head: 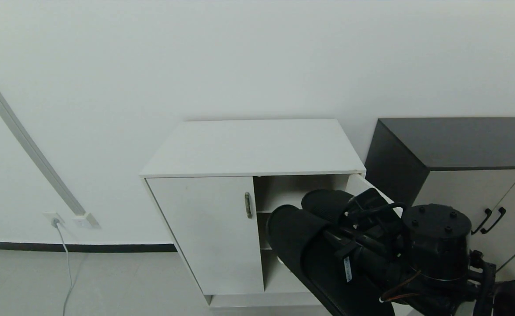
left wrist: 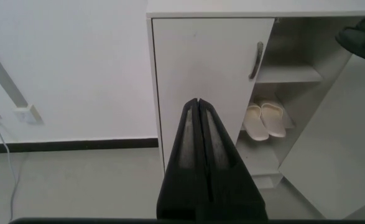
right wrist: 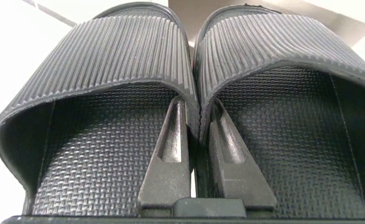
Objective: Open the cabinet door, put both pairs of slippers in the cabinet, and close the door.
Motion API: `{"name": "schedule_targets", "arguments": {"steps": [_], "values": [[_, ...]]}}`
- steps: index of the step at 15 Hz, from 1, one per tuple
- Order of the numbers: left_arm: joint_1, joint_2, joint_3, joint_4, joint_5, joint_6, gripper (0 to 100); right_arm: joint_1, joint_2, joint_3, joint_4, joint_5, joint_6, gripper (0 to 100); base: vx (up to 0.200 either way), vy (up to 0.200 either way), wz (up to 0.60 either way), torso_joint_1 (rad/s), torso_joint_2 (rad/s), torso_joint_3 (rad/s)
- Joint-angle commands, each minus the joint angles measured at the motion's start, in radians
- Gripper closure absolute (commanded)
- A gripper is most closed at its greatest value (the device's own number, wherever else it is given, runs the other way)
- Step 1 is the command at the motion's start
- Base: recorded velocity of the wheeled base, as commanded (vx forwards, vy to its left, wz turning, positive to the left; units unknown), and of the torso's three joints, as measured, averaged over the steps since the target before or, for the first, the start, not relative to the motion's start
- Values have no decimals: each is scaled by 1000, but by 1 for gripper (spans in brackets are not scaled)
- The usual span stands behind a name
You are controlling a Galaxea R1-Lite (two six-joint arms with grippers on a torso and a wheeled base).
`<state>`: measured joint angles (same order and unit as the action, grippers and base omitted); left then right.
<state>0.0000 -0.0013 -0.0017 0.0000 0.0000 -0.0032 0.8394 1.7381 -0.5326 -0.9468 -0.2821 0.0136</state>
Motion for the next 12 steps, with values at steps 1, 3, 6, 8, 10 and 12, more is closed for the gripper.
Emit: {"name": "schedule_targets", "arguments": {"steps": [1,3,6,8,10,12], "values": [[0,1,0,0,0,0,100,1,1,0,0,0,0,100,0,0,0,-227,510,295],[0,1,0,0,0,-1,100,1,3,0,-6,0,0,100,0,0,0,-224,547,312],[0,1,0,0,0,0,100,1,5,2,-7,1,0,100,0,0,0,-227,559,325],[0,1,0,0,0,-1,100,1,6,0,-7,0,0,100,0,0,0,-202,522,312],[0,1,0,0,0,-1,100,1,6,3,-7,1,0,100,0,0,0,-198,525,322],[0,1,0,0,0,-1,100,1,6,3,-7,0,0,100,0,0,0,-183,498,315]]}}
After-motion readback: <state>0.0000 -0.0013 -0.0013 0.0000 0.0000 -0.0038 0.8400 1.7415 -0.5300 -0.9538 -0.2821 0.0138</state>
